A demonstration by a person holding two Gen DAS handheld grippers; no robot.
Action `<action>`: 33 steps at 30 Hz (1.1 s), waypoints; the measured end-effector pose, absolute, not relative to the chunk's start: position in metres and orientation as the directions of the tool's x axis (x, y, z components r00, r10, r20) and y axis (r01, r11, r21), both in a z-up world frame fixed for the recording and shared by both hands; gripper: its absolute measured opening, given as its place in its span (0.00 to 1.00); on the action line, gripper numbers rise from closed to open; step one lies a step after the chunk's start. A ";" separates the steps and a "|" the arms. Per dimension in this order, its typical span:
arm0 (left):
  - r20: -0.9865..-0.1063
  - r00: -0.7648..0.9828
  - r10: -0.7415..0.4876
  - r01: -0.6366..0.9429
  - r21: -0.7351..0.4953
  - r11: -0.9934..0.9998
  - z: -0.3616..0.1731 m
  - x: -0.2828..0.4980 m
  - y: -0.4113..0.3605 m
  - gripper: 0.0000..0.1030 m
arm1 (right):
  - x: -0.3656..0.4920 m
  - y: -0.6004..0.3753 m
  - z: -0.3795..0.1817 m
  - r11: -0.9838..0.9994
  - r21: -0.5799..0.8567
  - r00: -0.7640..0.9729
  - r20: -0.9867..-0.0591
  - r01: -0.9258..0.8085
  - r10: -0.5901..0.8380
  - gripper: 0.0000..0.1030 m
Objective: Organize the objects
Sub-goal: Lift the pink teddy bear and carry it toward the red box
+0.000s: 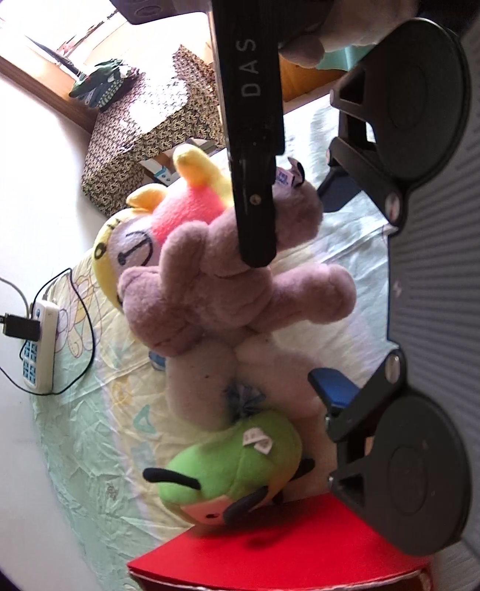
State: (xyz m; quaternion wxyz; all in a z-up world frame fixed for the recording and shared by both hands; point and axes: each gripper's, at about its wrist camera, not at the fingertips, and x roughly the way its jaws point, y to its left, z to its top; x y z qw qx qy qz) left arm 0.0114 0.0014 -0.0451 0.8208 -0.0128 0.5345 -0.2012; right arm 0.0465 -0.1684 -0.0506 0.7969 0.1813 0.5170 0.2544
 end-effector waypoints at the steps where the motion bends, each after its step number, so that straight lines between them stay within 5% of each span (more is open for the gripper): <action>1: -0.872 0.337 -0.356 0.334 -0.243 0.911 -0.047 0.008 0.000 0.89 | 0.044 -0.167 -0.054 0.812 0.539 0.326 -0.744 -0.223 0.583 0.28; 8: -0.851 0.362 -0.380 0.372 -0.242 0.896 -0.044 0.003 -0.010 0.91 | 0.042 -0.169 -0.057 0.836 0.500 0.387 -0.741 -0.228 0.548 0.36; 12: -0.832 0.355 -0.425 0.360 -0.298 0.884 -0.043 0.015 -0.007 0.91 | 0.049 -0.172 -0.049 0.857 0.459 0.472 -0.717 -0.234 0.513 0.57; 19: -0.819 0.323 -0.474 0.350 -0.362 0.864 -0.050 0.032 -0.014 0.91 | 0.073 -0.164 -0.071 0.831 0.524 0.438 -0.714 -0.185 0.547 0.49; 24: -0.833 0.325 -0.447 0.341 -0.338 0.877 -0.063 0.041 -0.022 0.90 | 0.073 -0.160 -0.081 0.814 0.551 0.409 -0.709 -0.186 0.574 0.35; 27: -0.826 0.322 -0.463 0.310 -0.370 0.876 -0.067 0.046 -0.016 0.80 | 0.074 -0.162 -0.081 0.807 0.561 0.406 -0.704 -0.186 0.583 0.33; 33: -0.817 0.346 -0.461 0.320 -0.359 0.877 -0.064 0.041 -0.014 0.75 | 0.065 -0.164 -0.069 0.800 0.558 0.409 -0.692 -0.219 0.595 0.29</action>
